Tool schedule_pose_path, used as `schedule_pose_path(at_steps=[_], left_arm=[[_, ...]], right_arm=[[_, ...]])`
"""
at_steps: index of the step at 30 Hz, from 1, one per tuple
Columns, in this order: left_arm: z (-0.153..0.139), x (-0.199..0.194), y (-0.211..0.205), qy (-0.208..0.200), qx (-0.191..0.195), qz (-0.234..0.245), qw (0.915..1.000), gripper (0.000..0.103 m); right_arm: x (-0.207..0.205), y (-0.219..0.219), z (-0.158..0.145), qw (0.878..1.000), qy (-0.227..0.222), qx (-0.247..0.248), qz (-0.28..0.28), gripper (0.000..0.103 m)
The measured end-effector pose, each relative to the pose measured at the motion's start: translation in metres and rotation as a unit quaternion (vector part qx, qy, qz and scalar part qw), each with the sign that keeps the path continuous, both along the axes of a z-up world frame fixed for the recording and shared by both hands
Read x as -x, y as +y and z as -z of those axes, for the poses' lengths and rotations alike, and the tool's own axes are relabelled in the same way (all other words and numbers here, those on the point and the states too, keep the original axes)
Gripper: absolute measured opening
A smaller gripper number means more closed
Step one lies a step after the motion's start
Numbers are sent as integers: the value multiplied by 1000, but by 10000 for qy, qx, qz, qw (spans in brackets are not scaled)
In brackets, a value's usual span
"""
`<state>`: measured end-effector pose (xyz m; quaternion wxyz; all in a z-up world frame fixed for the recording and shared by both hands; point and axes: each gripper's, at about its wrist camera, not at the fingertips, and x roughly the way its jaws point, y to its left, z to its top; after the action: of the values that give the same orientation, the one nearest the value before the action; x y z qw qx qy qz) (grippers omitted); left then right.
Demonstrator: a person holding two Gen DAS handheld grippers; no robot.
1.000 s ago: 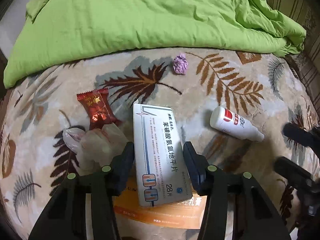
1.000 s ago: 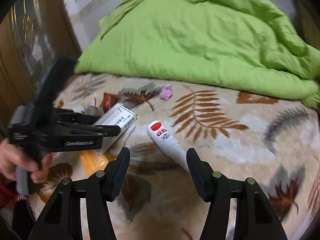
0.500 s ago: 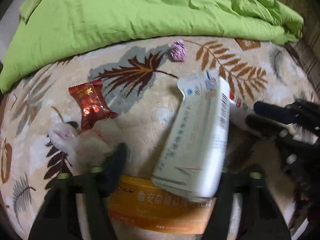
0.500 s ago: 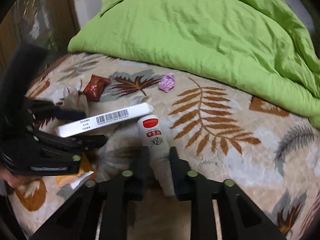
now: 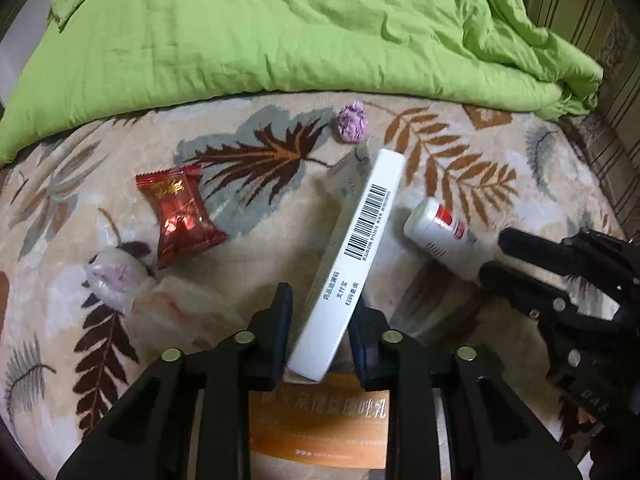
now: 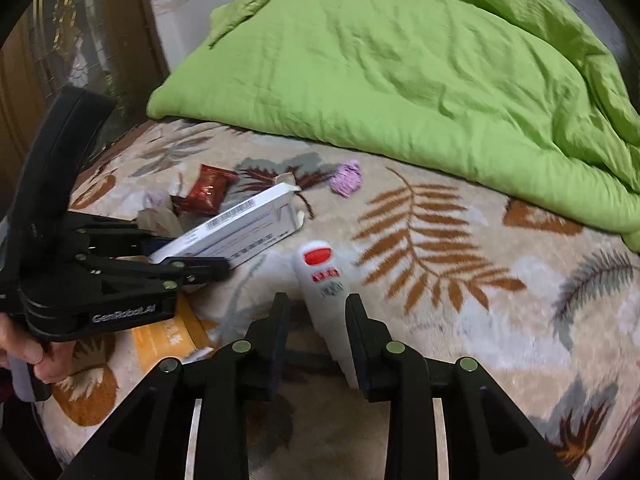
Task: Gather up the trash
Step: 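Grasp the white red-capped spray bottle with the right gripper while the left holds the box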
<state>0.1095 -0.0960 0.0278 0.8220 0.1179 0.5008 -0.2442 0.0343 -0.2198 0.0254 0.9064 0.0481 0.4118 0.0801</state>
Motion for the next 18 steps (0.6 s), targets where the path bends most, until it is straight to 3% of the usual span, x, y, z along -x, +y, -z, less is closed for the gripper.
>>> schedule_pose_path(at_steps=[1,5,10,18], left_arm=[[1,-1,-1,24,20,18,10000,13],[2,-4,4,111,262,-89,9996,13],[-4,-2,16,204,656,-180,9975,13],[-37,29,38,0,1099,-135,9938,13]], right_arm=[[-3,2,1,10000,27,64,-45,31],[-18,7,11,9993,175,301,-145,32],[-26,7,21,9994,297,168,-64,35],[-24,21,24,9979,412,499,-97,39]])
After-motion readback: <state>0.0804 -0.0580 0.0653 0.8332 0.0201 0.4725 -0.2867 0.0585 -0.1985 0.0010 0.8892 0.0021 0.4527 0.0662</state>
